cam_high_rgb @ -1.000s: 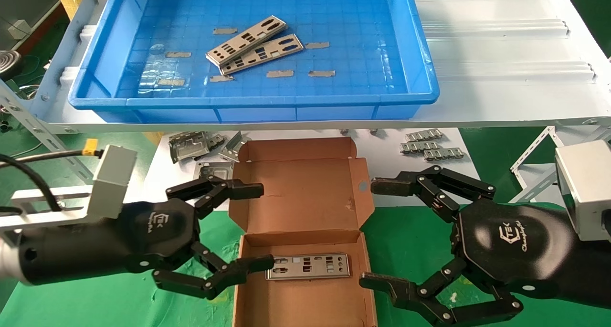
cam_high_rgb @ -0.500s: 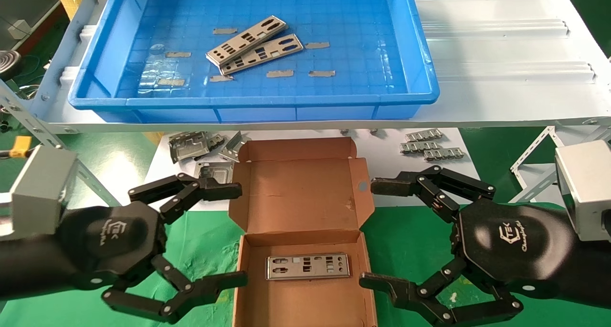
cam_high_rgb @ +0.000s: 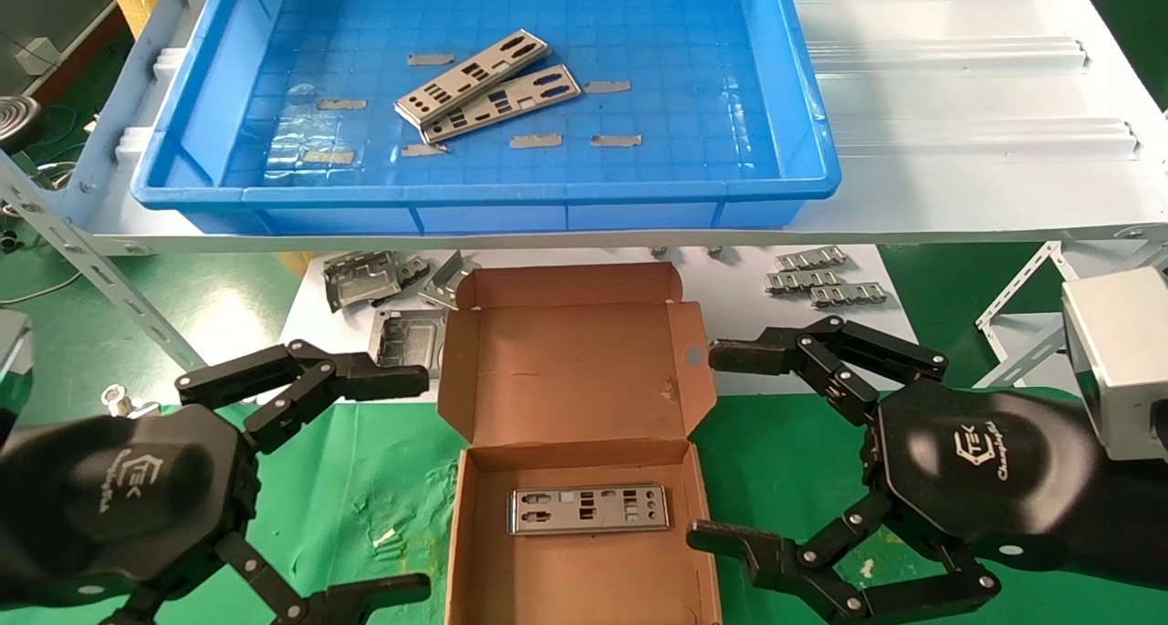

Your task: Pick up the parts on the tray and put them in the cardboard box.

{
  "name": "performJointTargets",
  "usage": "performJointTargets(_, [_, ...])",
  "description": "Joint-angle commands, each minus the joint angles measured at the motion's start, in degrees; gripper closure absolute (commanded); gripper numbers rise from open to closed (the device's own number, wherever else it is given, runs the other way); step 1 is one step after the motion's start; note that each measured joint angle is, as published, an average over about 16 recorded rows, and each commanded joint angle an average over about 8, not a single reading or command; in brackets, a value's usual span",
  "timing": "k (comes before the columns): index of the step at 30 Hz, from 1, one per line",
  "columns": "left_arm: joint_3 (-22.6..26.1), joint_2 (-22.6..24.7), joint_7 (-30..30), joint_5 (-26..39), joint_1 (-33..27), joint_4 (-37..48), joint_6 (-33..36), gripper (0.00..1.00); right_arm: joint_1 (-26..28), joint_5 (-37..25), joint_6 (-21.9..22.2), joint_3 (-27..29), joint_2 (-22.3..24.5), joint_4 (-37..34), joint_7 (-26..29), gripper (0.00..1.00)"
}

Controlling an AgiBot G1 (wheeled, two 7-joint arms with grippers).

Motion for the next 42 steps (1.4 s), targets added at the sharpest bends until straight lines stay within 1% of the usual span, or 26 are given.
performJointTargets(1, [-0.5, -0.4, -0.2, -0.1, 0.3, -0.7, 0.1, 0.0, 0.0, 0.0, 0.0, 0.0, 0.0, 0.0, 0.0, 0.0])
performJointTargets(42, [0.5, 0.3, 0.1, 0.2, -0.3, 0.6, -0.1, 0.0, 0.0, 0.0, 0.0, 0.0, 0.0, 0.0, 0.0, 0.0])
